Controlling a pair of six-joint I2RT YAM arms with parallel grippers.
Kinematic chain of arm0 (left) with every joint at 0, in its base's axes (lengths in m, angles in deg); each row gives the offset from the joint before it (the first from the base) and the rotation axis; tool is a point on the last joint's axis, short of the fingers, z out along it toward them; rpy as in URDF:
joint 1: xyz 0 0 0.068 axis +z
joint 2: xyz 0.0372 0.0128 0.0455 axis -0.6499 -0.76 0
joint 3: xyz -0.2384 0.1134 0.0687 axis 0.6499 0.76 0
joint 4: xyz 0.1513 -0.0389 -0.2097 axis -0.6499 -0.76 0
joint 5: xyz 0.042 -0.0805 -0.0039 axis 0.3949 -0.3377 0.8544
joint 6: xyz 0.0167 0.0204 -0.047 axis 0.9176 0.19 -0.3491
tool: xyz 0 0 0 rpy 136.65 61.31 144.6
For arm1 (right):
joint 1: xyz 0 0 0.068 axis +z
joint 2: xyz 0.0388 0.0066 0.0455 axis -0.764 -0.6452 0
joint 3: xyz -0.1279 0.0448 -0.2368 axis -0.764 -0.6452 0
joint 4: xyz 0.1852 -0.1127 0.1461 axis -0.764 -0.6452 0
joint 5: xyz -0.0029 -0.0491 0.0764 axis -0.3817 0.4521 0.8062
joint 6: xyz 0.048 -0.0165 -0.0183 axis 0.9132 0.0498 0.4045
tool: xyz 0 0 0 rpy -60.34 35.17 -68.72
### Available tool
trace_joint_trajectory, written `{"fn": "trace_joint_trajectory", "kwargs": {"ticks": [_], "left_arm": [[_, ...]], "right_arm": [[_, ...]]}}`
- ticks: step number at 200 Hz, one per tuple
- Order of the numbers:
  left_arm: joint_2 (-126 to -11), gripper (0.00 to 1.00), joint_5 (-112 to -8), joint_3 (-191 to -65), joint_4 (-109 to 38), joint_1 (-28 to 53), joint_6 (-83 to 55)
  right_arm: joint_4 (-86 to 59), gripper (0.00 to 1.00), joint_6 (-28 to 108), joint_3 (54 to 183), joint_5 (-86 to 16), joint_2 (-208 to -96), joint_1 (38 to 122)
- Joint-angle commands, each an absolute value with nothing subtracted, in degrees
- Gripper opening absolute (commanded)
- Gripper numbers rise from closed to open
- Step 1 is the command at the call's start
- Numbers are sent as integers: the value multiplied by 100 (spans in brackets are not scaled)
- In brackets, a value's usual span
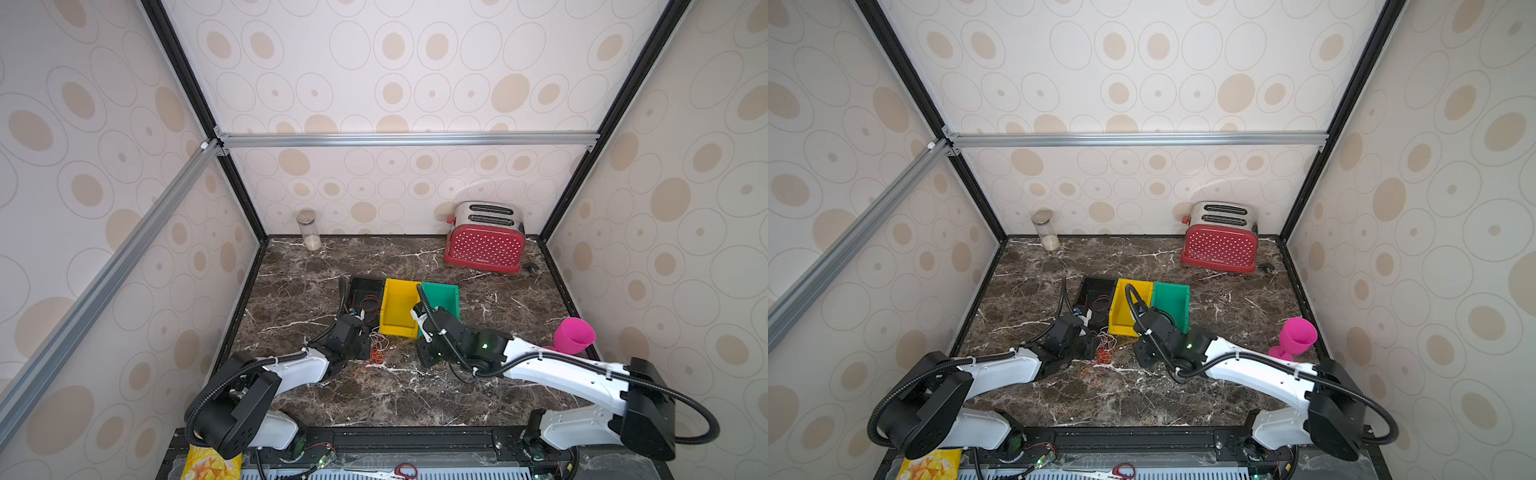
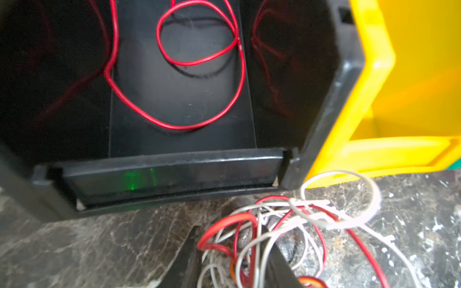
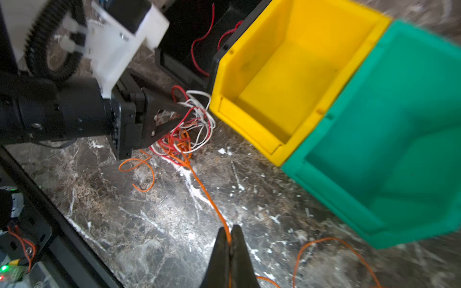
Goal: Untangle and sort cables by color
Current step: Untie the cable.
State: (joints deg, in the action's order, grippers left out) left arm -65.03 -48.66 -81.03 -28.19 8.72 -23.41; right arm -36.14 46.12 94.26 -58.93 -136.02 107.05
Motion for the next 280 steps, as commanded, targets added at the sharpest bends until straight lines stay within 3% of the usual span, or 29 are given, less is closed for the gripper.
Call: {"fn": "trace_joint_trajectory", "kwargs": {"ticks": [1,71,164,193,242,280], "left_arm": [[-6637,32,-4586,-8177,-3042,933,-2432],[-6671,28,-4480,-8170,-3104,955,-2647],[-6359,23,-4330,-8144,-3420,1003,-2798],[-6052,27,-4595,-8192,-3480,1013,-2752],[-5016,57,-5282,-8248,-3572,1012,-2442],[-4443,68,-6143,-8266,-3351,1004,-2359]], "right_arm": [[-3974,0,4488,9317,-6987,-13088,10704],[-4694,0,4931,9421,-8314,-11864,10513],[-5463,0,5193,9563,-8552,-10920,9965],[-5128,0,4866,9481,-7731,-10913,9939],[-4397,0,4414,9332,-5348,-11607,9952],[-3915,0,4257,9370,-3743,-12032,9954]]}}
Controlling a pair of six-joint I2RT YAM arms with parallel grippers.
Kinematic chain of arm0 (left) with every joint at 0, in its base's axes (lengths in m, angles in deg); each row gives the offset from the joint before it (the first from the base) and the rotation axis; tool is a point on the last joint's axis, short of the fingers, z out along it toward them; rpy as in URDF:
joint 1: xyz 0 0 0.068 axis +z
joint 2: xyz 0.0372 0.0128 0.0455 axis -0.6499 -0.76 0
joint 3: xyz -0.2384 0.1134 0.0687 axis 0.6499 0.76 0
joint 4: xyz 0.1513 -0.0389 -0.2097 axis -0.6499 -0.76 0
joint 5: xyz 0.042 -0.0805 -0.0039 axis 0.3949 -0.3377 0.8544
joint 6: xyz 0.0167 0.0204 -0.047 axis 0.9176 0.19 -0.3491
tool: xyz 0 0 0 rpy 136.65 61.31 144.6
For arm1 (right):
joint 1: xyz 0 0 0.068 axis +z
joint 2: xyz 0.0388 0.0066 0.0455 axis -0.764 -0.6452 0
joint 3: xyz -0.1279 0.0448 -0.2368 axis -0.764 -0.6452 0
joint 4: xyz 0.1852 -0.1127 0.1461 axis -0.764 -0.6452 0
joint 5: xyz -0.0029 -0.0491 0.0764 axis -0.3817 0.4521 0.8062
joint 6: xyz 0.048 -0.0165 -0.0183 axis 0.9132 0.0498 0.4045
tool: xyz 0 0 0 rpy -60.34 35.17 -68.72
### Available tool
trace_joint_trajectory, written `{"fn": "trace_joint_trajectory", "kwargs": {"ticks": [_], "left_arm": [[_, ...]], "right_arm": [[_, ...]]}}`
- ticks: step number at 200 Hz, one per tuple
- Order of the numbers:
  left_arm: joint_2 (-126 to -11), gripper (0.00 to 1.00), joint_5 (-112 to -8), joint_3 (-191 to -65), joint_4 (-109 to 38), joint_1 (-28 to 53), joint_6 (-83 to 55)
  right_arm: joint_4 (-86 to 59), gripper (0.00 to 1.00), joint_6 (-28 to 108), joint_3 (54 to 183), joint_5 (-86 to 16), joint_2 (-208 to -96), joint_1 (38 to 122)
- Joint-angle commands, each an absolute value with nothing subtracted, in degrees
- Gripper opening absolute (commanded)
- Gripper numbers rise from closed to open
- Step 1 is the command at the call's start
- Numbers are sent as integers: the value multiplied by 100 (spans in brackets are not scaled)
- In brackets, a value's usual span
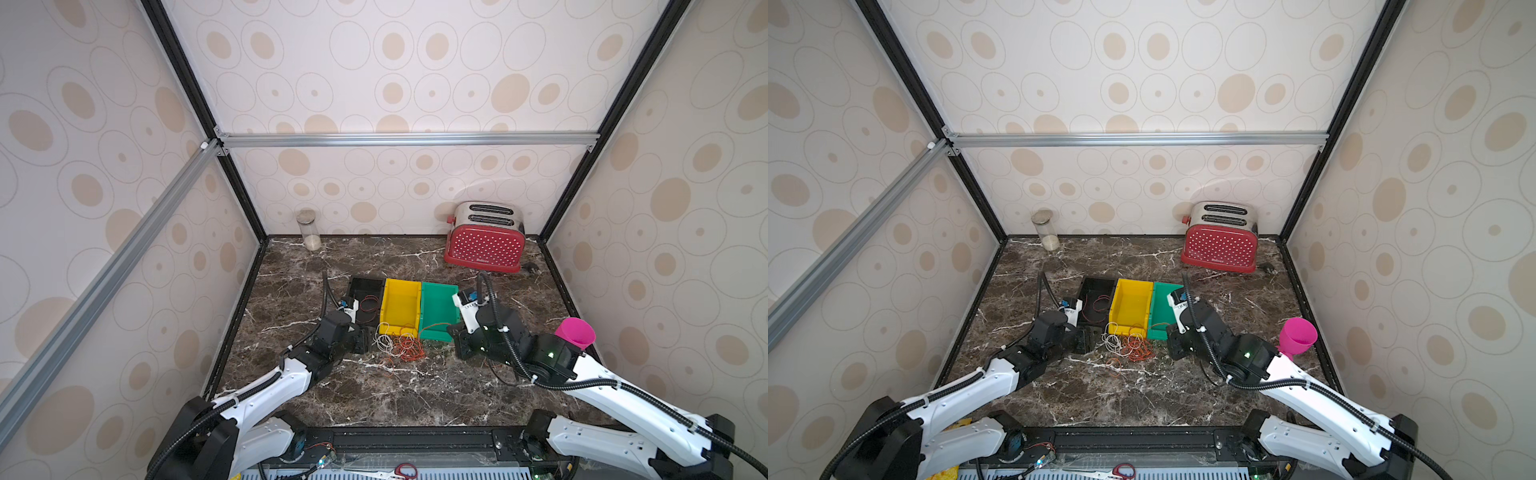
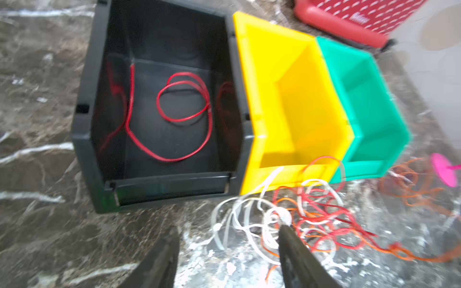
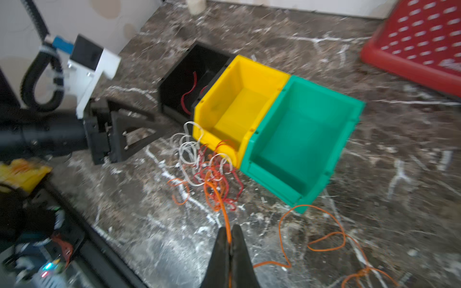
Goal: Untangle and sort cables by color
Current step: Untie the cable.
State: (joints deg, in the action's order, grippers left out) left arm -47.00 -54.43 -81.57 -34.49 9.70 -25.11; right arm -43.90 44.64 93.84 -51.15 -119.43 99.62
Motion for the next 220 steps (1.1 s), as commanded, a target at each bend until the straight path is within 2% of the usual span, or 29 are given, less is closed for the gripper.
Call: {"fn": "trace_joint_trajectory", "kwargs": {"ticks": [1,29,53,91,164,191,220], "left_arm": [[-4429,69,-6187,-8258,-3323,1004,-2363],[-4317,73,-7013,-7956,-2511,971,-2795],[-4508,75,-7252,-7678,-1695,813,-3216],[-5229,75,-6914,-7749,-1326,342,-3361],[-6714,75,-5617,-8439,-1464,-425,-3459],[-7174,68,-5238,-8748,-1717,-582,-3454],[-7594,56,-5076,-8924,-1934,-661,-3517]], "right_arm": [[-3903,0,4257,9371,-3714,-12029,9955],[-3585,0,4257,9321,-3244,-11997,9954],[-3517,0,4239,9217,-3355,-11804,9956],[-3904,0,4239,9104,-4203,-11539,9960],[-4211,0,4310,8895,-4869,-11274,9930],[-4409,0,4408,8890,-5322,-11334,9907],[-4471,0,4483,8860,-5638,-11378,9892]]}}
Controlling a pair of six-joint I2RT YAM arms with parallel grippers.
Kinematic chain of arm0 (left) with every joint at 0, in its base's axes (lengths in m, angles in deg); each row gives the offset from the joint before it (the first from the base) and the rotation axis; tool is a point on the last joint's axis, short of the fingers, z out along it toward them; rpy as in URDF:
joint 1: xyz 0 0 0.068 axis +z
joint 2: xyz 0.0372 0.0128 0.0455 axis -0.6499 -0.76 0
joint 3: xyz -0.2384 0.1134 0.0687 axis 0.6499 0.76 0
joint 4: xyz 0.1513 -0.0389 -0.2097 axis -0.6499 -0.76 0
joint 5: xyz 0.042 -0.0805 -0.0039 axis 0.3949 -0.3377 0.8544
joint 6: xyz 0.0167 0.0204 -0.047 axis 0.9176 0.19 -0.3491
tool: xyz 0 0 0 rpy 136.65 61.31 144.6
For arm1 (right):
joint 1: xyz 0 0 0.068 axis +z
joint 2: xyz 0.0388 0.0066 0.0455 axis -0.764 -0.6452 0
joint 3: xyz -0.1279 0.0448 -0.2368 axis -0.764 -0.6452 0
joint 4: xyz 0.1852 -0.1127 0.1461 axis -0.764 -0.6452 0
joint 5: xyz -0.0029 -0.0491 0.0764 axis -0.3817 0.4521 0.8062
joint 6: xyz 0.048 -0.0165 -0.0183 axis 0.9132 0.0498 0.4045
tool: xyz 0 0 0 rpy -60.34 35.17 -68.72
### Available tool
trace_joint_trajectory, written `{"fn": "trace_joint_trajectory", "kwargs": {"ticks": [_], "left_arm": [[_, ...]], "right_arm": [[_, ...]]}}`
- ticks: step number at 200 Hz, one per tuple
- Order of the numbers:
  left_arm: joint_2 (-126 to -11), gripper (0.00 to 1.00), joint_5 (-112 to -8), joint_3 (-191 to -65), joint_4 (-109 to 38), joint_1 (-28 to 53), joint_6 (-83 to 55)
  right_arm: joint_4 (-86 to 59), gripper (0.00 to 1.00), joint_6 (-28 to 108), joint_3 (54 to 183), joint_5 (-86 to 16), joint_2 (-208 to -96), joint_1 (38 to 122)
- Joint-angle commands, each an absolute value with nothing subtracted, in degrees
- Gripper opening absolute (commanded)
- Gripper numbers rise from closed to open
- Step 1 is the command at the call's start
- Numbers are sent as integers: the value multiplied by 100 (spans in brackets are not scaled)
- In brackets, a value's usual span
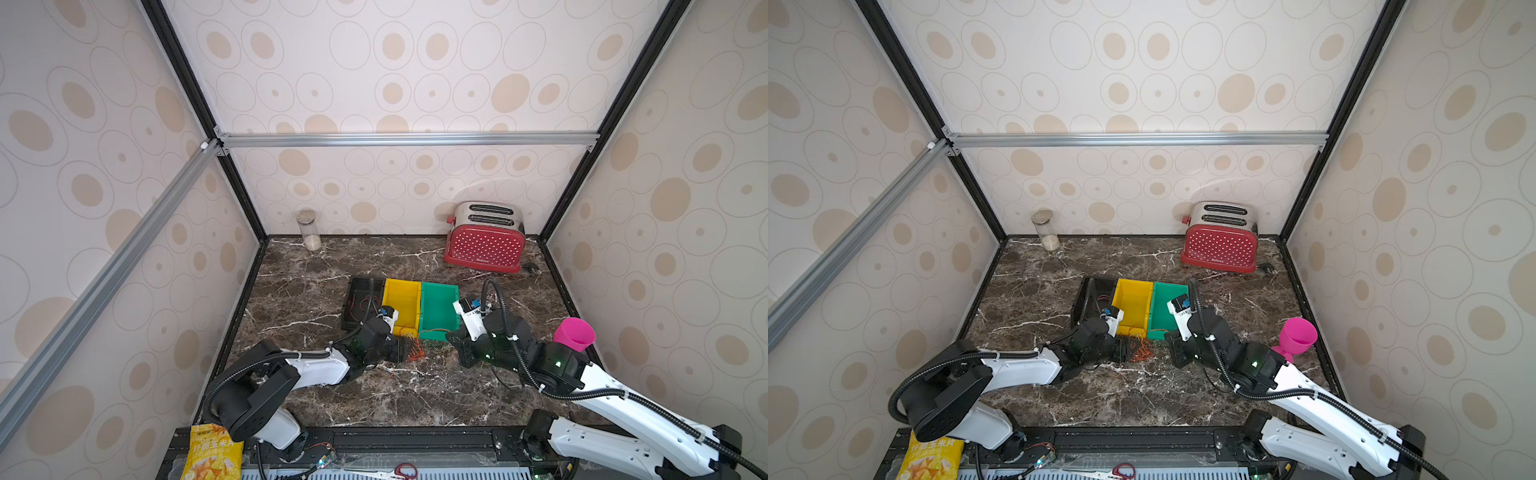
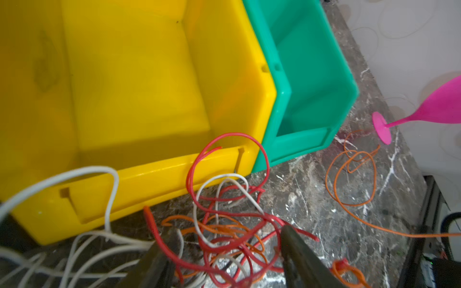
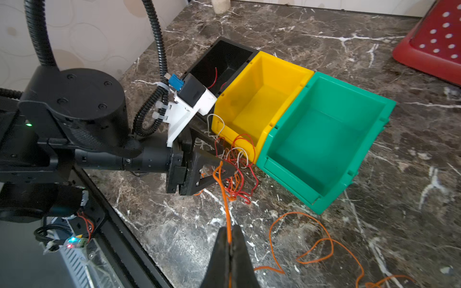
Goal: Untangle and sort cables by color
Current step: Untie the cable.
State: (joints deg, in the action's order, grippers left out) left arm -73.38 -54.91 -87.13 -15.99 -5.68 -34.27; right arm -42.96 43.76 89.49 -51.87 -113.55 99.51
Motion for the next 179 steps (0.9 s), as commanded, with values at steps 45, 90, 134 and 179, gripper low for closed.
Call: {"fn": "trace_joint_trajectory", "kwargs": {"ticks": [45,90,134,179], "left_arm": [[-7472,25,-4820,-8833,-2087,-677,-3534],[-6916,6,-4837,-8578,-2158,-676,-3528],[-6186,1,-4697,-8348,-2558,-675,-3488],[-5661,1,-4578,-8276,-3113,-649,-3190]], "right_arm": [[-4655,0,4611,8747,-6042,-11405,9786],[-5226,0,4834,8877,-6685,-11803,9698],[-5721,0,5103,8910,-6866,-12499,9693],[-6140,0,5481,8850,-6998,-12984,9695]]}}
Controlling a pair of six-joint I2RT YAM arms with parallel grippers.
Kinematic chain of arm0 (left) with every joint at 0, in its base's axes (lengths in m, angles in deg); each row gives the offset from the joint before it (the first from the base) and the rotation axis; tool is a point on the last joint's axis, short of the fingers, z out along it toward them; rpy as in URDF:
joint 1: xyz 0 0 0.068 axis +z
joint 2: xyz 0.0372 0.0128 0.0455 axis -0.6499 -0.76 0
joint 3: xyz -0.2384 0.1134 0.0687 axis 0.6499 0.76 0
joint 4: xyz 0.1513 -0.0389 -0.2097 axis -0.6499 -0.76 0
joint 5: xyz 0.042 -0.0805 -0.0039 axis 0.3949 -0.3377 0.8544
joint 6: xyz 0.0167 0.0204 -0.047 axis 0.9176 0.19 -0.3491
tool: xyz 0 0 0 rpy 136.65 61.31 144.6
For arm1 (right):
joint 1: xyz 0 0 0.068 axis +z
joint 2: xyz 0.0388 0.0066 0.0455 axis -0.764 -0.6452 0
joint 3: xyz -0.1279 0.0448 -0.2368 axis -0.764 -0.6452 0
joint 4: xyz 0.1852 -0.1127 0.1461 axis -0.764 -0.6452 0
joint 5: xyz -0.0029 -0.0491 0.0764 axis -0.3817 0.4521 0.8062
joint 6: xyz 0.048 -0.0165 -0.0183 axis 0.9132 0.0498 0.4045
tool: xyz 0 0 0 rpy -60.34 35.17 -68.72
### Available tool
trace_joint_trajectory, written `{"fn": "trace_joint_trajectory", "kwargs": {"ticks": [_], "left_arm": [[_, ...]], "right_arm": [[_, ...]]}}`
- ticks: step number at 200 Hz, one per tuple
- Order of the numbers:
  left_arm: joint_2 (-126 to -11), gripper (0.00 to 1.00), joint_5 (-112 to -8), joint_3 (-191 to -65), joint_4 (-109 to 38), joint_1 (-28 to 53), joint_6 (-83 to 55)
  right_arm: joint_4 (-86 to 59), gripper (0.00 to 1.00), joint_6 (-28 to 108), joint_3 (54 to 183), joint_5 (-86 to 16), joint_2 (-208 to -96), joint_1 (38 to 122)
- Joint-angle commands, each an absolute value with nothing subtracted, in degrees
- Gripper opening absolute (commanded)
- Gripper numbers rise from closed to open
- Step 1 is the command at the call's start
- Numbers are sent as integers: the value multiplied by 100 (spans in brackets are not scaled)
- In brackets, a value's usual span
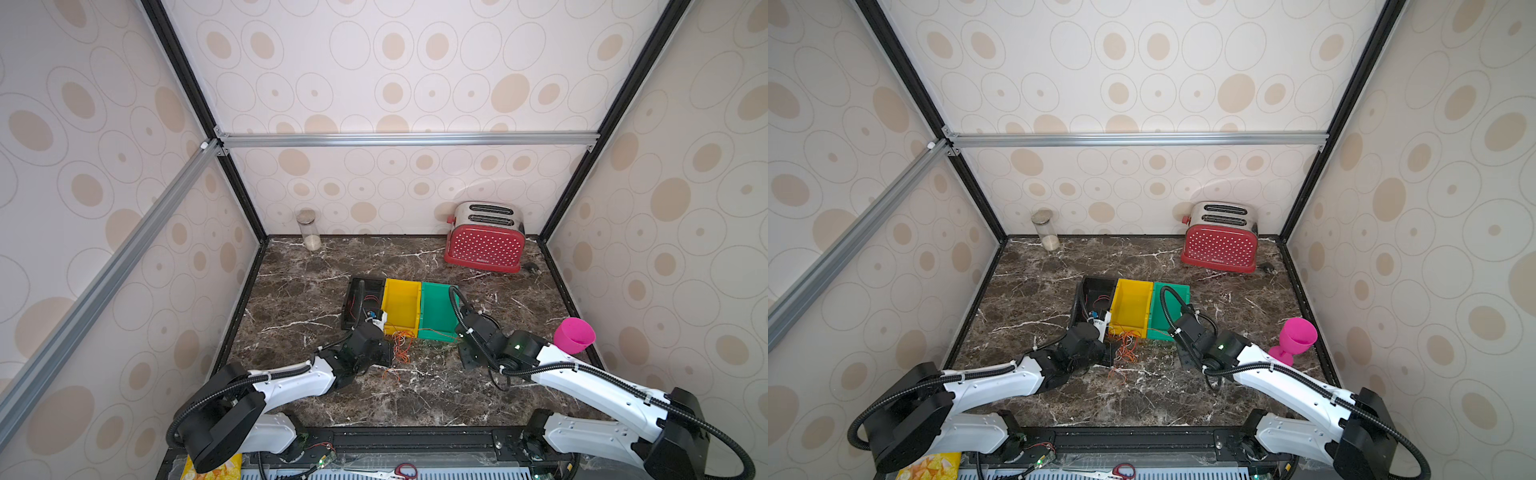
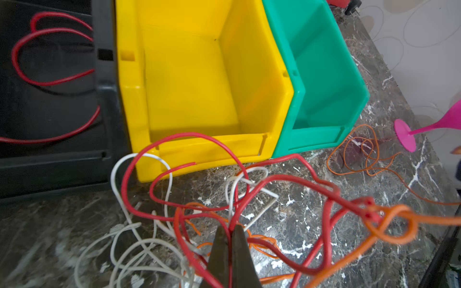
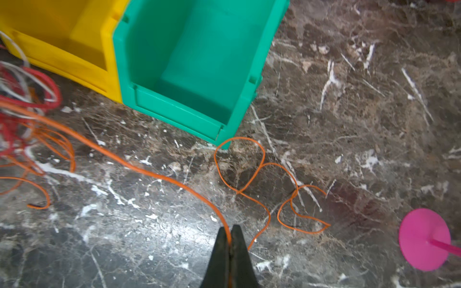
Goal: Untangle and sort cables by color
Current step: Untie the cable.
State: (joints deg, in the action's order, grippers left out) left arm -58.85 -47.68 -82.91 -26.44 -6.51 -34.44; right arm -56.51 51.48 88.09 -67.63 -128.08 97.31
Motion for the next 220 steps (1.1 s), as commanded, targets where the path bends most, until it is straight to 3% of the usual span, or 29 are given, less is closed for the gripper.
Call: {"fn": "trace_joint_trajectory", "kwargs": {"ticks": [1,83,121,140,220], "left_arm": [[-5658,1,-4578,-8276,-3134,-649,-3178],[-5668,2,-4253,-8327,-4166,-649,-2484],[-5834,2,-4260,-8403,-4305,-658,-2184],[-5847,2,-4343,-8423,-4310,-666,-2019],[-5831,2,-4444,-8511,-4404,-744,-1745]], "right_arm": [[-6149,0,5484,8847,-6998,-12993,9694],[-5719,1,5116,8787,-5684,-13648,9715],[-5107,10,4757,8784,-4770,-13506,9777],[-4792,25,4580,8789,-4491,-13386,9842],[-3828,49,3584,8887,-4026,-13195,9926]]}}
